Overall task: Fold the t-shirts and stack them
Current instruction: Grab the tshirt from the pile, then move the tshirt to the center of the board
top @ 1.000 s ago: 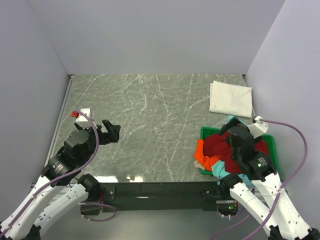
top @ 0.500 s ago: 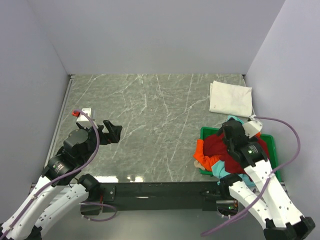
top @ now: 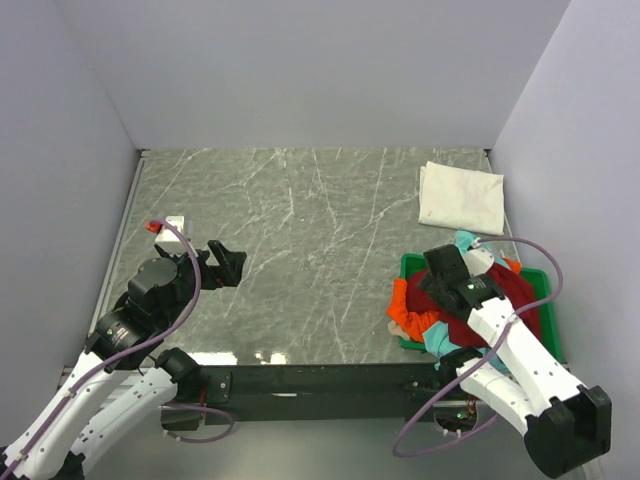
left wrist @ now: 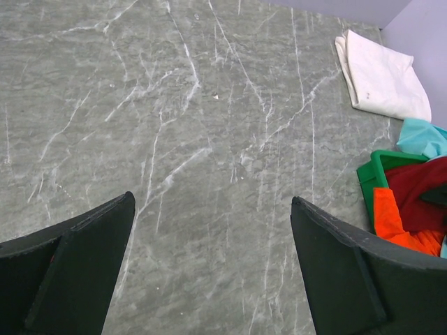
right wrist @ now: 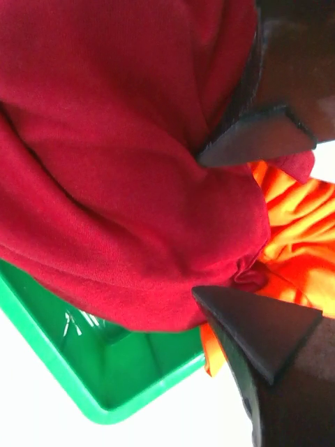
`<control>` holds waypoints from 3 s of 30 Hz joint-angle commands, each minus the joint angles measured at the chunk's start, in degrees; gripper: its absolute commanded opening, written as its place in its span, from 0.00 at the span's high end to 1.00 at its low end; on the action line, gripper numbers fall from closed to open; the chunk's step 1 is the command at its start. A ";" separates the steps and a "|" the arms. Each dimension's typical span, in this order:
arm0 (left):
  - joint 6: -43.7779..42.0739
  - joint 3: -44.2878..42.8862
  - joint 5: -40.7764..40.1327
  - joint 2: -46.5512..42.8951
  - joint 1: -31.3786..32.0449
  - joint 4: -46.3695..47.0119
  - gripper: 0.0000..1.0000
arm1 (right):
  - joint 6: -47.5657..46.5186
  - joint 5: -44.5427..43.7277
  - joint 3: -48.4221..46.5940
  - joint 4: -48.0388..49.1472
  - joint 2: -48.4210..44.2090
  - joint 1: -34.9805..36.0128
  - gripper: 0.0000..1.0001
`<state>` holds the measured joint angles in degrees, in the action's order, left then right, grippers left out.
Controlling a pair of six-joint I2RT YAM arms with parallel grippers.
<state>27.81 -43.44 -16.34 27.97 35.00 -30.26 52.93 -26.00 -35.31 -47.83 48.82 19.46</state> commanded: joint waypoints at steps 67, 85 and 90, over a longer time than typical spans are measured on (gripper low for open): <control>-2.32 0.46 2.10 3.67 -2.31 3.01 0.01 | -33.86 14.31 -76.60 32.01 35.29 26.60 1.00; 9.45 7.81 3.68 9.03 -2.40 12.39 0.06 | -18.92 13.77 -24.30 34.29 19.76 16.22 0.14; 10.86 12.59 -2.27 18.69 -2.75 20.25 0.13 | -16.28 18.35 -14.62 36.32 17.02 16.48 0.19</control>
<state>36.25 -31.90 -15.29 41.34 32.69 -16.45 34.22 -10.66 -52.66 -16.69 67.42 35.51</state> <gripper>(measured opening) 0.890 0.814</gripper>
